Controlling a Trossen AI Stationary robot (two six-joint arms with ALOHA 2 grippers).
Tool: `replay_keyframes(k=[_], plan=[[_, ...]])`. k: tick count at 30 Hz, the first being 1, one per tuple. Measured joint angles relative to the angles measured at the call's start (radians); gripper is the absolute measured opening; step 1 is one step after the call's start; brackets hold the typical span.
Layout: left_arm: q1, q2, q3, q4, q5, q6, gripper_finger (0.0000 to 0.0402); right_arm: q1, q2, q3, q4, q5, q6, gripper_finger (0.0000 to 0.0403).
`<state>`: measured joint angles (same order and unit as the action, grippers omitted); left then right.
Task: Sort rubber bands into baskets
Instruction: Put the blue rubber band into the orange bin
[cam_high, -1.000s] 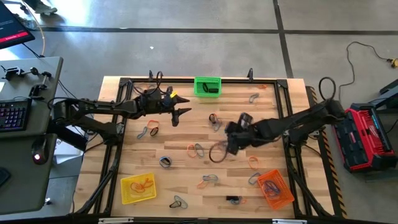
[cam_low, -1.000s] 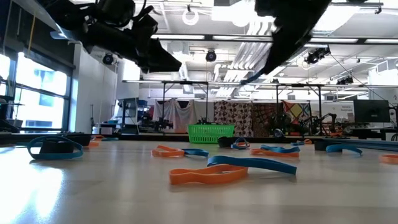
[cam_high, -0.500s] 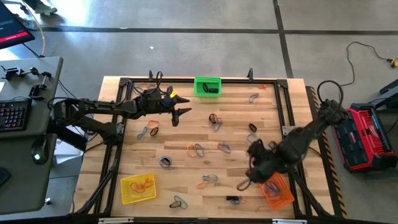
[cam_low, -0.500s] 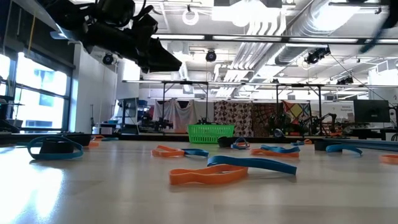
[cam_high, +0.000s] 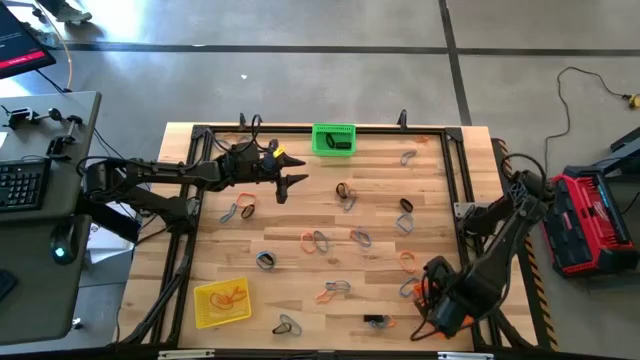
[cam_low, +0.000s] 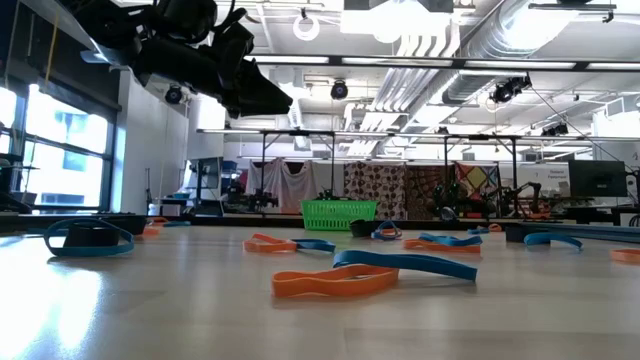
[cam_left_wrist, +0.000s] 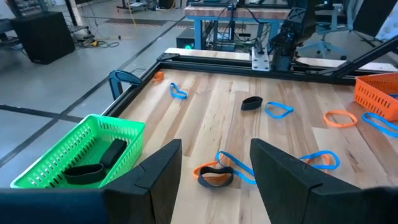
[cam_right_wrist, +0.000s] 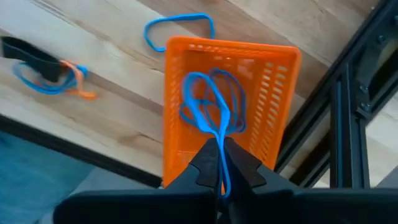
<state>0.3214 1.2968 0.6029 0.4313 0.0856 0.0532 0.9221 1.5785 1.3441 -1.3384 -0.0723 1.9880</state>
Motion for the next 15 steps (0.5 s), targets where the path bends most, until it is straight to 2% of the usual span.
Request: replay_keyframes(k=[15], plan=[[-0.001,0.0,0.0,0.0,0.002,0.0,0.0184,0.01,0.152,-0.001,0.013,-0.043,0.053,0.0]])
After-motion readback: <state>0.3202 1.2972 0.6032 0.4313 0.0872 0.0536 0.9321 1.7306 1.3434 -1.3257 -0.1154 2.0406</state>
